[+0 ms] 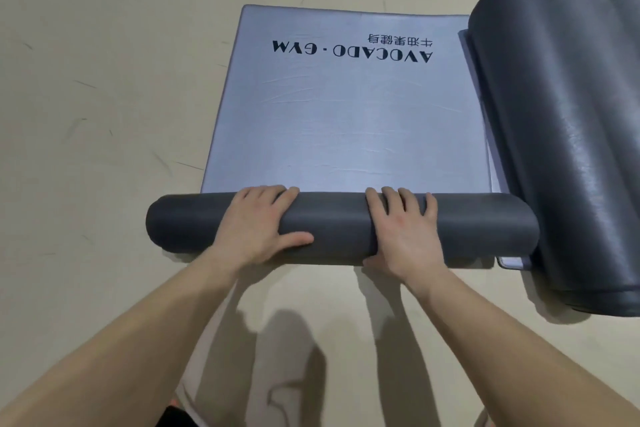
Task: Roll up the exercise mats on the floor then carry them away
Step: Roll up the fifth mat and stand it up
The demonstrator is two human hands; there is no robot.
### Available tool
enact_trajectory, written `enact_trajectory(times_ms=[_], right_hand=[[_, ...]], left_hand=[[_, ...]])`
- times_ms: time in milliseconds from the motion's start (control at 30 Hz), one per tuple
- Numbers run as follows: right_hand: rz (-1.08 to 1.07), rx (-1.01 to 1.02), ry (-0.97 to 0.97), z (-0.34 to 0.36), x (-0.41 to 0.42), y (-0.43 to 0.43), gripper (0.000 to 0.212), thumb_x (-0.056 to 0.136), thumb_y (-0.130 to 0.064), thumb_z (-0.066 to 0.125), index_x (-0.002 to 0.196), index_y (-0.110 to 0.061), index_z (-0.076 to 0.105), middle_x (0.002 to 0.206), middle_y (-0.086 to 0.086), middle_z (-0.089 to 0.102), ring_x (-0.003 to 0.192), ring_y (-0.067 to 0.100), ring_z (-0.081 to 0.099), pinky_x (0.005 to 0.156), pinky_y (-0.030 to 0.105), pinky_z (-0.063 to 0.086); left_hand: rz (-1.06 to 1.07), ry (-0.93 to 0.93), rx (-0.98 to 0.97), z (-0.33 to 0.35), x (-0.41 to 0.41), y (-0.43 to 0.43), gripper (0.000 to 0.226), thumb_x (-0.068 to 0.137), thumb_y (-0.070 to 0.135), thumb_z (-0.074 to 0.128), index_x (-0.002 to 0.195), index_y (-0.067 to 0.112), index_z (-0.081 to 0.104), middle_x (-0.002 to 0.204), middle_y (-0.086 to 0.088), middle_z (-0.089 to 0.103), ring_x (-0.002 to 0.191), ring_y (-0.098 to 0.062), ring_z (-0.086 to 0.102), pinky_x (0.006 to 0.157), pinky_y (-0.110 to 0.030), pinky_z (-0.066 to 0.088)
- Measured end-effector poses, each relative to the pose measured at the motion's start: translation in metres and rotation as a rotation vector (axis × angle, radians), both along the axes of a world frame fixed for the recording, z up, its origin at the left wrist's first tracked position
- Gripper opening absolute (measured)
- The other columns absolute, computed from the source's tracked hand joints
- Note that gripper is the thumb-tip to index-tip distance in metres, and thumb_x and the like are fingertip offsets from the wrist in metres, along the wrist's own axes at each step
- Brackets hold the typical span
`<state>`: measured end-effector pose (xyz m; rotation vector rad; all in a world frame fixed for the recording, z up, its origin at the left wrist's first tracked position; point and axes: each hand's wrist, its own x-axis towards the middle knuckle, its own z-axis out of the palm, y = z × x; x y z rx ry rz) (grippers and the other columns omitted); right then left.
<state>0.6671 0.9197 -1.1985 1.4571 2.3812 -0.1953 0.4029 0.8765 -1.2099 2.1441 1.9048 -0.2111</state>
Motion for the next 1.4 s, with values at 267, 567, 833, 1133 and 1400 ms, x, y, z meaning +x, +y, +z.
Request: enact_trajectory(times_ms=[267, 567, 833, 1133, 1400], right_hand=[[0.029, -0.329, -0.024, 0.014, -0.017, 0.098, 0.118, 0.041, -0.08, 0.081, 0.142, -0.037, 0.039, 0.118, -0.006, 0.059, 0.106, 0.025, 0.06, 0.087, 0.041, 0.044], [0.001, -0.46, -0.041, 0.014, -0.022, 0.101, 0.118, 0.039, -0.077, 0.086, 0.141, -0.038, 0.042, 0.122, -0.008, 0.06, 0.112, 0.025, 0.061, 0.09, 0.042, 0.044], [0.128, -0.103, 0.014, 0.001, 0.019, -0.036, 0.13, 0.054, -0.061, 0.088, 0.157, -0.023, 0.019, 0.153, 0.013, 0.041, 0.143, 0.037, 0.037, 0.118, 0.063, 0.023], [0.145, -0.256, -0.01, 0.007, 0.007, 0.019, 0.133, 0.044, -0.072, 0.084, 0.152, -0.033, 0.017, 0.149, 0.003, 0.039, 0.138, 0.03, 0.038, 0.116, 0.055, 0.022], [0.127, 0.052, 0.05, -0.014, 0.01, 0.02, 0.123, 0.046, -0.072, 0.081, 0.149, -0.026, 0.031, 0.144, 0.007, 0.047, 0.134, 0.034, 0.044, 0.113, 0.056, 0.029]], left_hand=[[0.063, 0.164, 0.093, -0.016, 0.005, 0.002, 0.13, 0.059, 0.093, 0.056, 0.159, 0.02, 0.017, 0.16, -0.013, 0.032, 0.146, -0.04, 0.031, 0.12, -0.057, 0.023], [0.003, 0.219, 0.01, -0.009, 0.005, 0.019, 0.111, 0.05, 0.074, 0.07, 0.142, 0.023, 0.034, 0.127, -0.003, 0.052, 0.107, -0.032, 0.054, 0.097, -0.048, 0.04], [-0.038, 0.124, -0.329, 0.019, 0.016, -0.032, 0.114, 0.053, 0.081, 0.07, 0.145, 0.029, 0.028, 0.129, 0.003, 0.054, 0.106, -0.025, 0.056, 0.092, -0.041, 0.046], [0.039, 0.157, -0.137, 0.008, 0.038, -0.045, 0.131, 0.058, 0.076, 0.074, 0.158, 0.026, 0.005, 0.162, -0.005, 0.025, 0.147, -0.034, 0.028, 0.121, -0.054, 0.023], [0.009, -0.016, -0.401, 0.018, 0.007, 0.042, 0.133, 0.049, 0.079, 0.077, 0.158, 0.032, 0.016, 0.146, 0.002, 0.049, 0.124, -0.027, 0.054, 0.106, -0.045, 0.043]])
